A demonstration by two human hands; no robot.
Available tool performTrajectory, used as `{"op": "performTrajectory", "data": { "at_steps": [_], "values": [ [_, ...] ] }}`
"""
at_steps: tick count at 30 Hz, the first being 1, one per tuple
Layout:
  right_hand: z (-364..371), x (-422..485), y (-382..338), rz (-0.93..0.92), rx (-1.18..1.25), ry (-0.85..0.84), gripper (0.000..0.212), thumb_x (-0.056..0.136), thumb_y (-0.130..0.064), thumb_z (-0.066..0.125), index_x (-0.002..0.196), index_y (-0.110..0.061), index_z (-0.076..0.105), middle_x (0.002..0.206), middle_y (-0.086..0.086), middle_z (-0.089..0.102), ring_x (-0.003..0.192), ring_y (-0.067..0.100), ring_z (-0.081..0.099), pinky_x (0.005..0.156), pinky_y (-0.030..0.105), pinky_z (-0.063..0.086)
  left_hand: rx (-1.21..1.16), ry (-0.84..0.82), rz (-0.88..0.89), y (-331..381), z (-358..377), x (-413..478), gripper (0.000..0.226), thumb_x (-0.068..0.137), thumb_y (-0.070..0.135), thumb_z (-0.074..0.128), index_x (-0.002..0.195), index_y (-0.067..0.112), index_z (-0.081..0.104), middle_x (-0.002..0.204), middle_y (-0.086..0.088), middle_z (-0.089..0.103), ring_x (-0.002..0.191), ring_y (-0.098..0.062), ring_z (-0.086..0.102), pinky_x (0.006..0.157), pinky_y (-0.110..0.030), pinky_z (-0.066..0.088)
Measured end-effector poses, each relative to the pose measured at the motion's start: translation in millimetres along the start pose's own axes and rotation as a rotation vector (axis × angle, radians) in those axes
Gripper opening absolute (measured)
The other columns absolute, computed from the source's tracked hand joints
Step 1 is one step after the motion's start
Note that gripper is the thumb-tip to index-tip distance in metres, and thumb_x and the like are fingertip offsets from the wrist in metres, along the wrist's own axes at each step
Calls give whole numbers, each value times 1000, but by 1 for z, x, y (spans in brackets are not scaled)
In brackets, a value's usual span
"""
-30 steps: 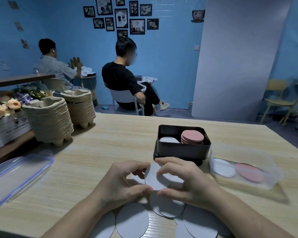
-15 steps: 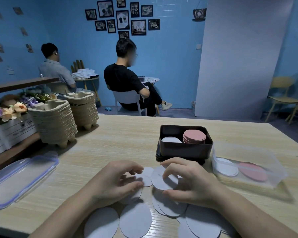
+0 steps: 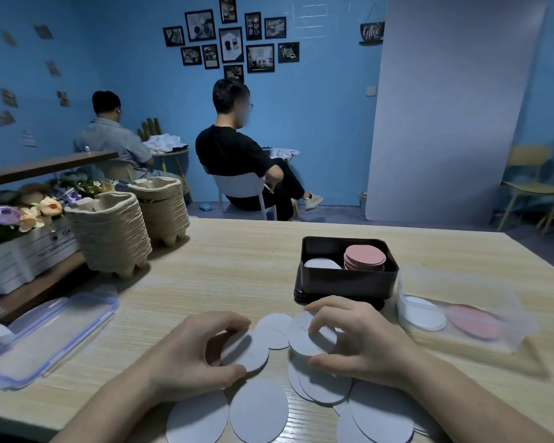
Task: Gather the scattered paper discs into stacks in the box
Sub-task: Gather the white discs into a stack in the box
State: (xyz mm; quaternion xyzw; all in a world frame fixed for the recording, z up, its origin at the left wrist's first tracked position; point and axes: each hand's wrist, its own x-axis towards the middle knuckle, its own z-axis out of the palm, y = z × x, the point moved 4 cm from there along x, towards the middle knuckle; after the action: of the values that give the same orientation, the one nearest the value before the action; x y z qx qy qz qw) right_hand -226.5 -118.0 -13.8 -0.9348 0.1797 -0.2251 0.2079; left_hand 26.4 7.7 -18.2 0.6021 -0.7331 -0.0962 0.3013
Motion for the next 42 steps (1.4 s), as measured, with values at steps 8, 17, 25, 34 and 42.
{"op": "performTrajectory", "data": {
  "at_steps": [8,17,25,34,42],
  "values": [
    [2,2,0,-13,6,-25,36,83,-56,79,103,-34,59,129,-22,57,86,12,70,78,28,56,-49,149,141,21,9,29,50,78,36,84,123,20,68,113,19,71,106,-6,68,91,-28,53],
    [-1,2,-4,-93,2,39,40,94,-51,71,127,-30,61,130,-16,59,119,0,57,96,15,44,101,202,220,32,34,42,54,85,56,77,124,21,63,111,13,69,101,-8,64,86,-33,55],
    [-1,4,-5,-94,12,80,24,98,-50,66,106,-28,64,138,-10,56,126,0,55,97,21,48,-8,244,208,33,35,35,63,84,55,77,132,17,64,123,12,70,113,-5,65,93,-29,54],
    [-1,3,-6,-79,27,89,23,92,-47,75,100,-29,62,138,-12,56,124,0,55,94,16,44,-164,304,202,32,32,32,39,88,37,79,120,17,72,109,18,75,99,-8,73,82,-31,59],
    [-2,5,-8,-108,74,135,31,90,-45,78,101,-22,62,129,-10,62,133,4,54,93,12,40,-182,265,208,33,36,35,41,84,35,81,120,19,72,109,18,75,99,-8,72,83,-31,59]
  ]
}}
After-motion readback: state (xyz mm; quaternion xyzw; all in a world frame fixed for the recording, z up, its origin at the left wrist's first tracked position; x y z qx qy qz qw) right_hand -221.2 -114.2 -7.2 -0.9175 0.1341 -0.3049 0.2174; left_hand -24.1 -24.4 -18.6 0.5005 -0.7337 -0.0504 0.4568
